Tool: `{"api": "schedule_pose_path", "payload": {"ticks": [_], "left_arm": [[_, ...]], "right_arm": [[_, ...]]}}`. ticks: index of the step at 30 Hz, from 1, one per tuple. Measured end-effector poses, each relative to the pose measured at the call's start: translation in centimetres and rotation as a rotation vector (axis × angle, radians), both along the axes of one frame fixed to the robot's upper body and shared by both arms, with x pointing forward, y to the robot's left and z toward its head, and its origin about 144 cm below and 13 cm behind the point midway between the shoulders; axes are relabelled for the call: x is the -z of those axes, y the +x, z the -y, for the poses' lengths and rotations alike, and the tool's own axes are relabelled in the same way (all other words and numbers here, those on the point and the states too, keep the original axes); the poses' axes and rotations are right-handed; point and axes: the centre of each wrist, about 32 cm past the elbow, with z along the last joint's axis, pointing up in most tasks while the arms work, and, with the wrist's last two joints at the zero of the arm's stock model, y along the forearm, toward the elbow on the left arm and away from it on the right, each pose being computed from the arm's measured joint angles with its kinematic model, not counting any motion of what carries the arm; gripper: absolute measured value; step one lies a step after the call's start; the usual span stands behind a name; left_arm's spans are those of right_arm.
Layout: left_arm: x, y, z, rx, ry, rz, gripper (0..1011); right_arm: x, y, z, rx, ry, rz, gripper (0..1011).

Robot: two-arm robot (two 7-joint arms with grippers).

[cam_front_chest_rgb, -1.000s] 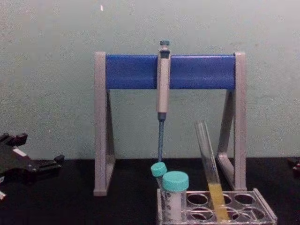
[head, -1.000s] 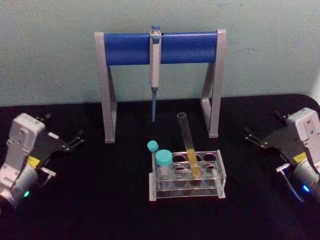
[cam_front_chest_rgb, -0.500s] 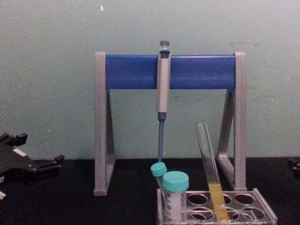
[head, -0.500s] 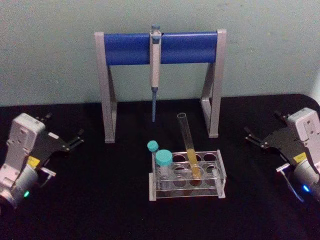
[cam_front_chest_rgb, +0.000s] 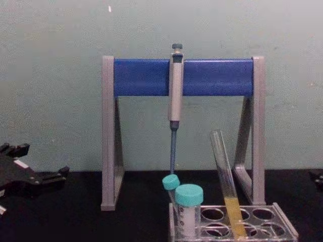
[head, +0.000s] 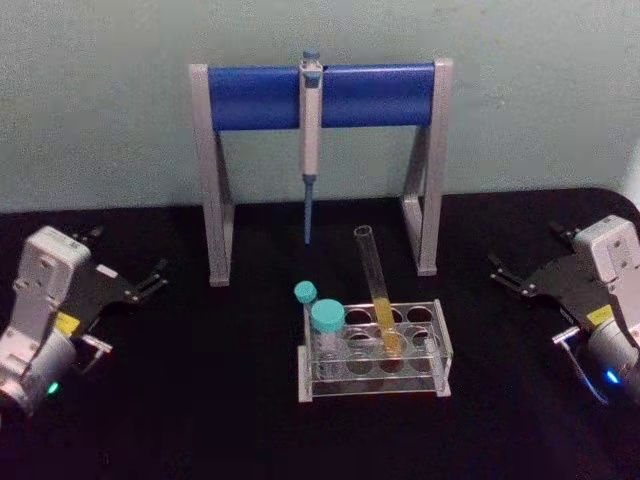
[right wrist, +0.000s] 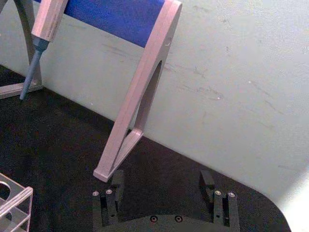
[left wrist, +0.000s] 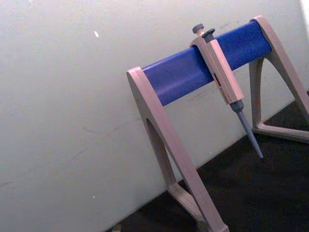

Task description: Pick up the test tube from the test tube rack, shake it, then place it back into the test tube rack.

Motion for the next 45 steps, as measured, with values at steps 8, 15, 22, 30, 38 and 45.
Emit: {"api": "schedule_pose_path", "payload": {"ticks": [8,15,22,30,38,45], "left_arm": [[0.0,0.0,0.0,0.000,0.000,0.000,1001],[0.0,0.0,0.0,0.000,0.000,0.000,1001],[0.0,0.0,0.0,0.000,0.000,0.000,1001],[0.0,0.0,0.0,0.000,0.000,0.000,1001],[0.0,0.0,0.0,0.000,0.000,0.000,1001],[0.0,0.0,0.0,0.000,0.000,0.000,1001]], "right_arm": [[0.1,-0.2,0.1,0.005,0.048,0.030,1000],[0.4,-0.7,0.4,-0.028,0.138,0.097,1000],[0.1,-0.8,0.2,-0.118,0.163,0.124,1000],[-0.3,-0.4,-0.9,-0.293,0.166,0.125,1000],[-1.1,0.0,-2.0,-0.430,0.179,0.090,1000],[-1.6,0.8,-3.2,-0.514,0.188,0.043,1000]]}}
